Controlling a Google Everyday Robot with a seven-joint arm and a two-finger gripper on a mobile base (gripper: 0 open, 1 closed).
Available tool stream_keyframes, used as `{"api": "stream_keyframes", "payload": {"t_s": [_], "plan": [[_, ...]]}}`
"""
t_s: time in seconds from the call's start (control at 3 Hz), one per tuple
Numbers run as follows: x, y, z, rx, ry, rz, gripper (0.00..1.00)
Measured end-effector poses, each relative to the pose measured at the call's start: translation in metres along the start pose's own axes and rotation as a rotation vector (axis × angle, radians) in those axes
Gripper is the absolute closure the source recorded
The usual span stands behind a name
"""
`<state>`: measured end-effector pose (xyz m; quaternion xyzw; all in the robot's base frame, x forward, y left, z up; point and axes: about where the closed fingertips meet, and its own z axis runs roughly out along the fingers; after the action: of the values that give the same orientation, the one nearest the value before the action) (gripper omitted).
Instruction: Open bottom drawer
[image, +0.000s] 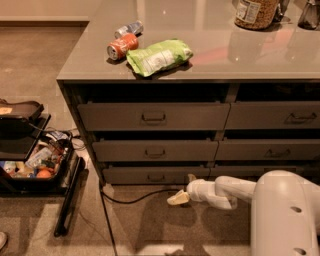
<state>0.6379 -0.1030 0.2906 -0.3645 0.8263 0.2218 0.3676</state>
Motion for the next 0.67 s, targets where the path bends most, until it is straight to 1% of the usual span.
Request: {"api": "stream_keyframes", "payload": {"t_s": [0.33, 0.67], "plan": [[-0.024, -0.006, 0.003, -0.033, -0.073, -0.01, 0.0], [-0.038, -0.004, 0.021, -0.047, -0.092, -0.024, 0.0]]}}
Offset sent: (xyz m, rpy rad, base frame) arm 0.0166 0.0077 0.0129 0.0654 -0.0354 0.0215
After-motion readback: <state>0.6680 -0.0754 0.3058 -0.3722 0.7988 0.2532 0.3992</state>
